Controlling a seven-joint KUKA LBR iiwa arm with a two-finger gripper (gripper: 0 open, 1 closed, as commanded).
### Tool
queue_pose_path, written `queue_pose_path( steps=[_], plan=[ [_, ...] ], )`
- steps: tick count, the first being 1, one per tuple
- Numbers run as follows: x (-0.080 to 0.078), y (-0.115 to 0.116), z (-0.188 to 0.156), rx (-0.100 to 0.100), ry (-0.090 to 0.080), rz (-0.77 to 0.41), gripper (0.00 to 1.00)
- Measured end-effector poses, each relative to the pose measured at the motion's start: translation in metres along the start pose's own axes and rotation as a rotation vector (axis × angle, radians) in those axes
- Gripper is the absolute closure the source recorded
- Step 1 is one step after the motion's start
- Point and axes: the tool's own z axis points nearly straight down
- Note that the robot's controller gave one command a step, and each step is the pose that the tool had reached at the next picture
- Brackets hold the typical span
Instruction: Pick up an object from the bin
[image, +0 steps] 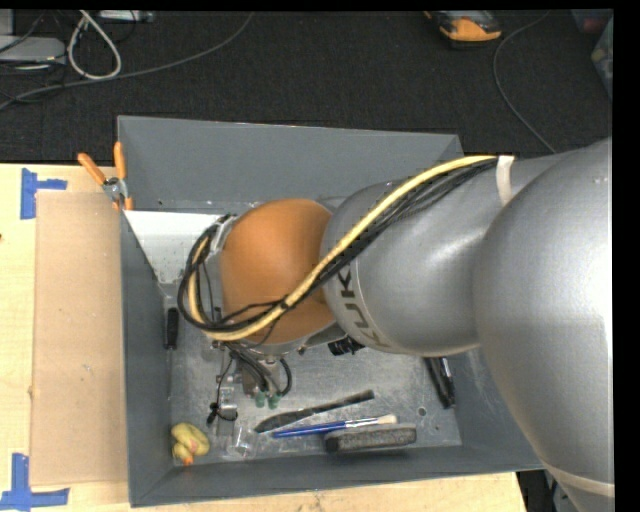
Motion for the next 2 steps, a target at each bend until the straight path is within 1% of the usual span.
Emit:
queue_pose_path(
  steps=[1,2],
  plan=[
    [-0.002,-0.001,-0.002,-0.001,-0.005,0.004,0.00],
    [0.015,-0.043,0.051,-0.003,-0.009,-0.261,0.00]
  ],
)
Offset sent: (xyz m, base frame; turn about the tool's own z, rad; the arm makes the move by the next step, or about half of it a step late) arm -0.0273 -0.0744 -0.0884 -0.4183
